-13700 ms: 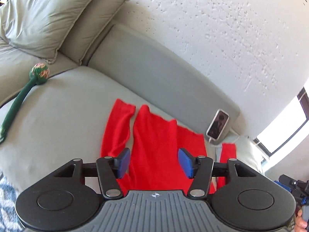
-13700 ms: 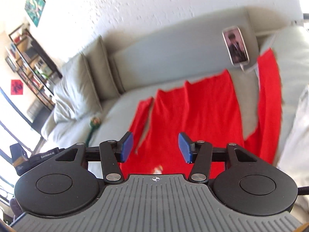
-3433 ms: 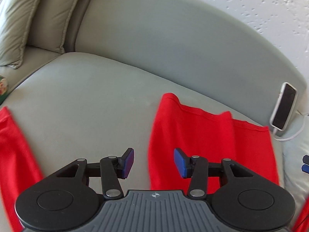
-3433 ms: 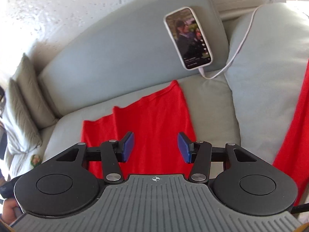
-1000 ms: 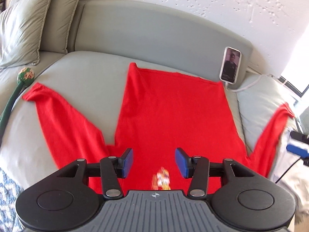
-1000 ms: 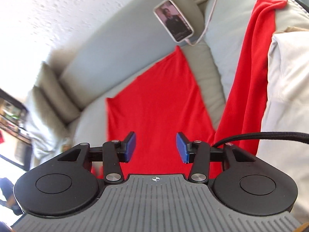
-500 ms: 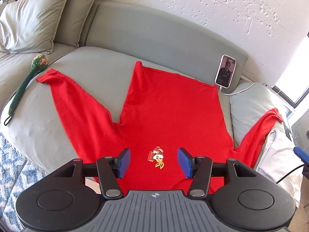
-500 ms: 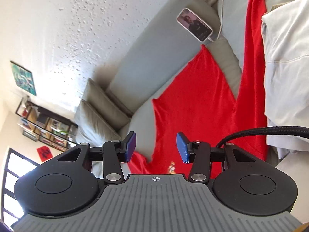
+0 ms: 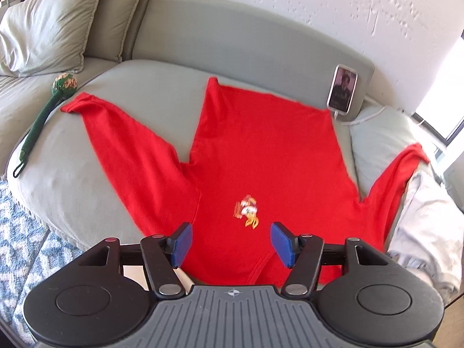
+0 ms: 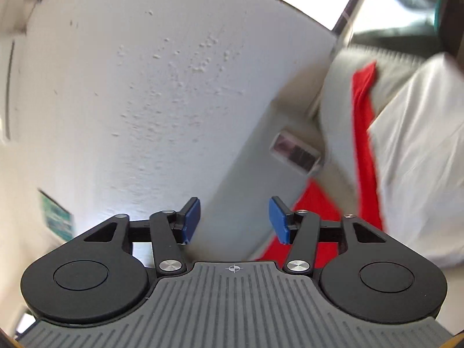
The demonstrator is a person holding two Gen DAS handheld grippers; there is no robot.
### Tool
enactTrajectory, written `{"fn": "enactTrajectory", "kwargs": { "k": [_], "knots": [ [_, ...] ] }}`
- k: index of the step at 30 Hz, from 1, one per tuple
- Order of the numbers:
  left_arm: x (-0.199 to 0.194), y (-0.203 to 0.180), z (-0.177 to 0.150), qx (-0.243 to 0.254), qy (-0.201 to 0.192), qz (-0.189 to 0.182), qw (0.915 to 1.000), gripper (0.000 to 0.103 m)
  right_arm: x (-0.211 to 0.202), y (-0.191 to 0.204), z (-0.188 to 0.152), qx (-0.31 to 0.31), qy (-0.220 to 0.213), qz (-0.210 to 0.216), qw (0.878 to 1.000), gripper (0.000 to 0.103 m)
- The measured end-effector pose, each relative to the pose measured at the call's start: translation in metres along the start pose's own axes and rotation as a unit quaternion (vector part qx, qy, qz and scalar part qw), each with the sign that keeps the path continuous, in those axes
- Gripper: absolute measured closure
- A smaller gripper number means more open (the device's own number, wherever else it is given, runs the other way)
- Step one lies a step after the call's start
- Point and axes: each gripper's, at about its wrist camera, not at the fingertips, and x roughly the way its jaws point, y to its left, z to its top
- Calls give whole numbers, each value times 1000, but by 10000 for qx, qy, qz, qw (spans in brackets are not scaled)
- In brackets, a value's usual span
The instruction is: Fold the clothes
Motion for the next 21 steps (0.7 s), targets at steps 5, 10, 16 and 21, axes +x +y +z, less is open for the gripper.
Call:
{"fn": "enactTrajectory", "kwargs": {
  "k": [5,10,16,21],
  "knots": [
    [23,-12,-9,237,281,13,9993,44,18,-19,-12,-136,289,-1093,9935,29],
    [39,-33,-9,504,178,-182,9984,41,34,-50,1,184,442,-1319,9901,29],
    [61,-60,0,665,60,-41,9978,35,53,-67,36,58,265,-1422,9895,29],
    [82,-77,5,564,309,-41,9979,29,78,-97,72,6,185,-1692,9854,29]
  ]
}}
